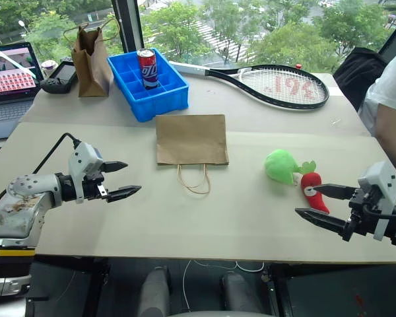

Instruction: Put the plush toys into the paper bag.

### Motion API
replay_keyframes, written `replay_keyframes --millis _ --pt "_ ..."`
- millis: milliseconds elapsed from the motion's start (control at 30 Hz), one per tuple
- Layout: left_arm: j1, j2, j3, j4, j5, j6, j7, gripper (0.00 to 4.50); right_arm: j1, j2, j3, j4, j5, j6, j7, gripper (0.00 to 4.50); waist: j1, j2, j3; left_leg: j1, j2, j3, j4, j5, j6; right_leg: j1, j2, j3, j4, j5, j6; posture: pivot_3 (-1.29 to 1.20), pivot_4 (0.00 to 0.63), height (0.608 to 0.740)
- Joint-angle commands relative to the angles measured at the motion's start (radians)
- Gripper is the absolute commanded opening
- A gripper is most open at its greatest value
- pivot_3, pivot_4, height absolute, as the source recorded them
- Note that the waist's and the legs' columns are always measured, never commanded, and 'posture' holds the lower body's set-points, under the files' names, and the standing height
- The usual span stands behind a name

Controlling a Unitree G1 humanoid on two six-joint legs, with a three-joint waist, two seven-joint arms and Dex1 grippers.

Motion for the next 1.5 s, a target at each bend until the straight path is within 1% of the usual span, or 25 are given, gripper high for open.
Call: replay_keyframes --millis 33,100,133,200,300,367,433,533,633,667,700,833,967,1067,1133,1167,1200,1233,1400,1433,1467,1500 --pt "-0.057 0.022 0.002 -0.032 -0.053 0.009 -0.072 4.5 -0.037 -0.015 -0.007 -0.034 0.022 -0.007 -0.005 4.48 0.0 0.0 0.0 0.0 0.0 0.0 0.0 0.0 0.0 0.0 0.0 0.0 0.0 0.0 0.0 0.0 0.15 0.736" --pt "-0.168 0.034 -0.026 -0.033 -0.106 -0.005 -0.204 4.5 -0.094 -0.053 0.011 -0.095 0.098 0.051 -0.012 4.48 0.0 -0.001 0.001 0.0 0.0 0.0 0.0 0.0 0.0 0.0 0.0 0.0 0.0 0.0 0.0 0.0 0.15 0.736" --pt "-0.218 0.038 -0.059 -0.03 -0.106 -0.019 -0.264 4.5 -0.113 -0.069 0.027 -0.132 0.132 0.077 -0.017 4.48 0.002 -0.001 0.002 -0.001 0.0 0.0 0.001 0.0 0.0 -0.001 0.0 0.0 0.001 0.0 0.0 0.0 0.15 0.736" --pt "-0.266 0.04 -0.104 -0.015 -0.088 -0.039 -0.326 4.5 -0.134 -0.083 0.048 -0.167 0.166 0.107 -0.032 4.48 0.004 -0.001 0.001 -0.002 0.0 0.0 0.001 0.0 -0.001 -0.001 0.0 -0.001 0.002 0.001 0.0 0.0 0.15 0.736" --pt "-0.38 -0.002 -0.219 0.062 -0.002 -0.146 -0.416 4.5 -0.189 -0.094 0.119 -0.238 0.224 0.15 -0.101 4.48 0.002 0.0 0.0 0.0 0.0 -0.001 0.001 0.0 0.0 0.004 0.0 -0.002 -0.001 0.0 0.0 0.0 0.15 0.736" --pt "-0.44 -0.041 -0.277 0.128 0.059 -0.231 -0.444 4.5 -0.221 -0.095 0.157 -0.265 0.24 0.171 -0.147 4.48 0.002 -0.001 0.0 -0.001 -0.001 -0.001 0.001 0.0 0.001 0.002 0.0 -0.001 -0.001 0.0 0.0 0.0 0.15 0.736" --pt "-0.5 -0.1 -0.328 0.223 0.122 -0.318 -0.448 4.5 -0.25 -0.087 0.192 -0.283 0.245 0.187 -0.202 4.48 0.004 -0.001 0.0 -0.002 -0.001 -0.001 0.002 0.004 0.007 0.002 0.0 -0.001 -0.001 0.0 0.0 0.0 0.15 0.736" --pt "-0.559 -0.166 -0.361 0.333 0.173 -0.379 -0.435 4.5 -0.277 -0.069 0.224 -0.299 0.262 0.205 -0.273 4.48 0.004 -0.002 0.0 -0.004 -0.001 -0.002 0.003 0.004 0.007 0.001 0.0 -0.002 -0.001 0.0 0.001 0.0 0.15 0.736" --pt "-0.589 -0.234 -0.394 0.424 0.224 -0.452 -0.411 4.5 -0.303 -0.02 0.274 -0.316 0.268 0.208 -0.361 4.48 0.001 -0.002 0.0 -0.006 -0.001 -0.002 0.003 0.005 0.008 0.0 0.0 -0.001 -0.001 0.001 0.002 0.0 0.15 0.736" --pt "-0.594 -0.251 -0.409 0.46 0.253 -0.493 -0.408 4.5 -0.314 -0.002 0.294 -0.32 0.264 0.212 -0.391 4.48 0.001 -0.002 0.0 -0.007 -0.001 -0.003 0.003 0.005 0.008 -0.001 0.0 -0.002 0.0 0.004 0.008 0.0 0.15 0.736" --pt "-0.598 -0.261 -0.425 0.495 0.283 -0.537 -0.408 4.5 -0.325 0.011 0.315 -0.324 0.259 0.215 -0.417 4.48 0.001 -0.002 0.0 -0.007 -0.001 -0.004 0.004 0.005 0.009 -0.001 0.001 -0.002 0.0 0.004 0.009 0.0 0.15 0.736" --pt "-0.629 -0.304 -0.454 0.64 0.358 -0.674 -0.389 4.5 -0.354 0.061 0.363 -0.336 0.255 0.22 -0.505 4.48 -0.001 -0.002 0.0 -0.007 -0.001 -0.004 0.004 0.005 0.009 -0.001 0.001 -0.002 0.0 0.005 0.009 0.0 0.15 0.736" --pt "-0.692 -0.345 -0.471 0.794 0.426 -0.774 -0.352 4.5 -0.349 0.057 0.379 -0.339 0.24 0.217 -0.525 4.48 0.004 -0.002 0.0 -0.01 -0.001 -0.005 0.005 0.005 0.009 -0.002 0.001 -0.002 0.0 0.005 0.009 0.0 0.15 0.736" --pt "-0.739 -0.384 -0.468 0.889 0.446 -0.81 -0.34 3.78 -0.334 0.042 0.368 -0.335 0.226 0.21 -0.52 4.5 0.011 -0.002 0.0 -0.012 -0.001 -0.006 0.006 0.005 0.009 -0.002 0.001 -0.003 0.0 0.005 0.009 0.0 0.15 0.736" --pt "-0.754 -0.397 -0.459 0.927 0.444 -0.822 -0.355 3.08 -0.327 0.035 0.361 -0.332 0.22 0.206 -0.518 4.5 0.012 -0.002 0.0 -0.013 -0.001 -0.006 0.007 0.005 0.009 -0.002 0.001 -0.003 0.0 0.005 0.01 0.0 0.15 0.736" --pt "-0.759 -0.401 -0.456 0.94 0.444 -0.828 -0.359 2.67 -0.325 0.033 0.36 -0.331 0.217 0.205 -0.517 4.5 0.012 -0.002 0.0 -0.013 -0.001 -0.007 0.007 0.005 0.009 -0.003 0.001 -0.003 0.0 0.005 0.01 0.0 0.15 0.736" --pt "-0.763 -0.405 -0.452 0.953 0.442 -0.828 -0.366 2.38 -0.321 0.03 0.36 -0.33 0.212 0.204 -0.517 4.5 0.012 -0.002 0.0 -0.013 -0.001 -0.007 0.007 0.005 0.01 -0.003 0.001 -0.003 0.0 0.005 0.01 0.0 0.15 0.736" --pt "-0.767 -0.408 -0.449 0.963 0.438 -0.826 -0.375 1.96 -0.317 0.028 0.36 -0.33 0.206 0.203 -0.515 4.5 0.01 -0.002 0.0 -0.013 -0.001 -0.007 0.007 0.005 0.01 -0.003 0.001 -0.004 0.0 0.005 0.01 0.0 0.15 0.736" --pt "-0.777 -0.409 -0.426 0.988 0.418 -0.806 -0.424 0.18 -0.308 0.027 0.36 -0.328 0.189 0.2 -0.511 4.5 0.002 -0.002 0.0 -0.013 -0.001 -0.008 0.007 0.006 0.01 -0.003 0.002 -0.004 0.002 0.005 0.01 0.0 0.15 0.736" --pt "-0.779 -0.413 -0.413 0.98 0.401 -0.782 -0.438 0.08 -0.306 0.029 0.359 -0.327 0.188 0.2 -0.51 4.5 0.002 -0.002 0.0 -0.013 -0.001 -0.009 0.007 0.006 0.01 -0.003 0.002 -0.004 0.002 0.005 0.01 0.0 0.15 0.736" --pt "-0.782 -0.422 -0.393 0.96 0.372 -0.733 -0.454 0.08 -0.301 0.032 0.358 -0.326 0.187 0.2 -0.509 4.5 0.002 -0.002 0.0 -0.013 -0.001 -0.009 0.007 0.006 0.01 -0.003 0.002 -0.004 0.002 0.005 0.01 0.0 0.15 0.736" --pt "-0.787 -0.437 -0.36 0.917 0.316 -0.633 -0.472 0.08 -0.294 0.037 0.359 -0.324 0.184 0.199 -0.511 4.5 0.002 -0.002 0.0 -0.013 -0.001 -0.009 0.007 0.006 0.01 -0.003 0.002 -0.005 0.002 0.005 0.01 0.0 0.15 0.736"
